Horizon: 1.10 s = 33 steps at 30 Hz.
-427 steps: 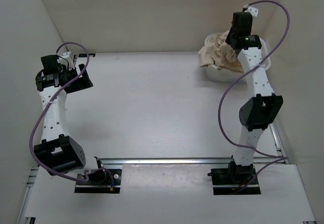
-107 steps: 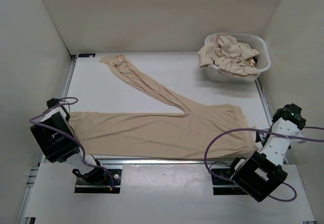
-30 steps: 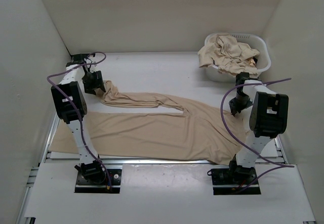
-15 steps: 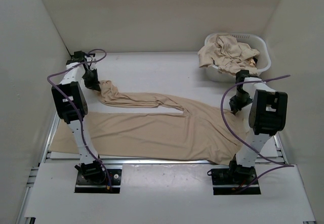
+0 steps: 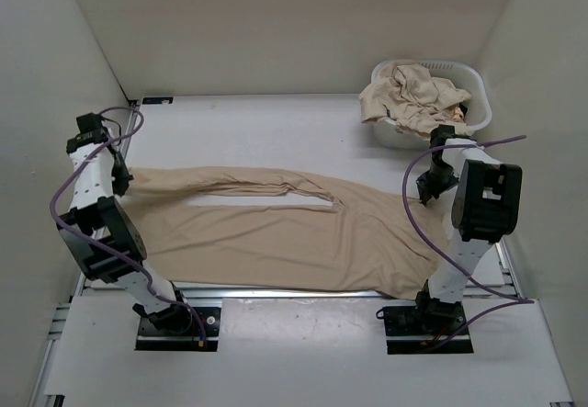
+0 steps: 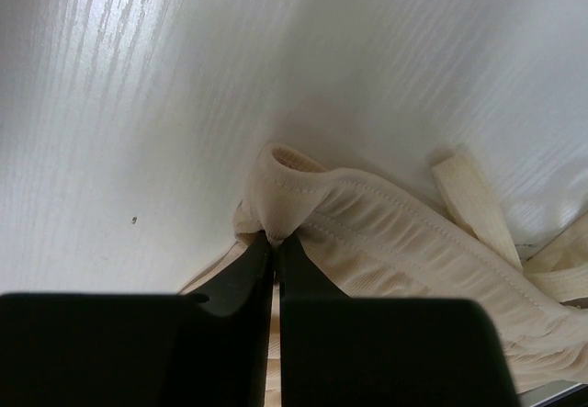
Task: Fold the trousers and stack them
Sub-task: Flatten the trousers out
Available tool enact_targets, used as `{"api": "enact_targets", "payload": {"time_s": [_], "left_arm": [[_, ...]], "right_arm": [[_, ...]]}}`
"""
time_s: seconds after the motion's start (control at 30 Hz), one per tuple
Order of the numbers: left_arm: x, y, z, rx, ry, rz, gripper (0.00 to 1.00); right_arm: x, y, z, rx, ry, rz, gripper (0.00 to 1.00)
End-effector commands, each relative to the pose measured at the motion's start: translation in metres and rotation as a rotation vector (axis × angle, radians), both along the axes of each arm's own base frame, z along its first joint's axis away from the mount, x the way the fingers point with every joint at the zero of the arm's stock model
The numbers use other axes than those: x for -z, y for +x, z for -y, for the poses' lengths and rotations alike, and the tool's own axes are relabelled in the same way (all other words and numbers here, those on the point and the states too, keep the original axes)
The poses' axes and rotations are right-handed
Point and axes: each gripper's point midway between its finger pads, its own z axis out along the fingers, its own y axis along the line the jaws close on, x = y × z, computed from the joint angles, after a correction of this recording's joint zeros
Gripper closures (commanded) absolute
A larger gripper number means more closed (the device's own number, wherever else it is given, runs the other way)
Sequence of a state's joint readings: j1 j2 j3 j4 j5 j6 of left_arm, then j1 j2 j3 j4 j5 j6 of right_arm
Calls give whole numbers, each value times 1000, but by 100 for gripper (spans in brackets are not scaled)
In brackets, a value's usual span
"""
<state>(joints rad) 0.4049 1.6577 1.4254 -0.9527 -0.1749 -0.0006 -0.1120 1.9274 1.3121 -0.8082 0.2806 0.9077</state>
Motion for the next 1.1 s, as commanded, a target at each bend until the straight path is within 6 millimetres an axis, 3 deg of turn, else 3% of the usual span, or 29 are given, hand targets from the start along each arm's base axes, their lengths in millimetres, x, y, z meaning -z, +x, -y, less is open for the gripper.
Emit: {"api": "enact_targets", "payload": {"time_s": [0.0, 0.07, 0.17, 0.2, 0.27, 0.3, 0.33, 0.4, 0.43, 0.5, 0.53, 0.57, 0.63, 0.73, 0.87, 1.07], "left_arm": [[16, -26, 8, -8, -22, -73, 86], [14, -30, 7, -16, -27, -63, 86], [21, -53, -1, -62, -10, -126, 86], [29, -71, -16, -112, 35, -202, 86], [51, -98, -22, -155, 35, -308, 86], [63, -105, -25, -166, 24, -368, 82], [62, -105, -29, -175, 16, -381, 50], [55, -94, -29, -165, -20, -374, 27], [34, -64, -31, -149, -50, -264, 21], [11, -37, -33, -130, -78, -174, 10], [5, -25, -33, -113, -87, -150, 10], [-15, -5, -35, -93, -65, -88, 10], [-20, 9, -32, -68, -54, -69, 10], [7, 27, -23, -27, -56, -125, 10], [60, 41, -23, -7, -50, -210, 11], [91, 93, -49, -18, 12, -123, 0]], "right_arm": [[-1, -5, 2, -1, -3, -11, 100], [-6, -1, 3, -11, -6, 6, 100], [-14, -2, 5, -19, -17, 17, 100], [-14, -2, 8, -17, -35, 14, 100], [-18, -2, 13, -16, -46, 21, 100], [-18, -3, 13, -26, -47, 19, 100], [-18, 1, 12, -27, -40, 32, 100], [-14, -1, 11, -56, -31, 16, 100], [-14, 2, 10, -57, -22, 27, 100], [-14, 1, 10, -69, -23, 24, 100], [-14, 1, 10, -78, -24, 22, 100], [-14, 1, 10, -78, -24, 22, 100], [-14, 0, 13, -96, -39, 15, 100], [-18, -1, 20, -113, -73, -9, 100], [-28, 11, 29, -120, -95, -10, 100], [-27, 22, 47, -122, -119, -23, 100]]}}
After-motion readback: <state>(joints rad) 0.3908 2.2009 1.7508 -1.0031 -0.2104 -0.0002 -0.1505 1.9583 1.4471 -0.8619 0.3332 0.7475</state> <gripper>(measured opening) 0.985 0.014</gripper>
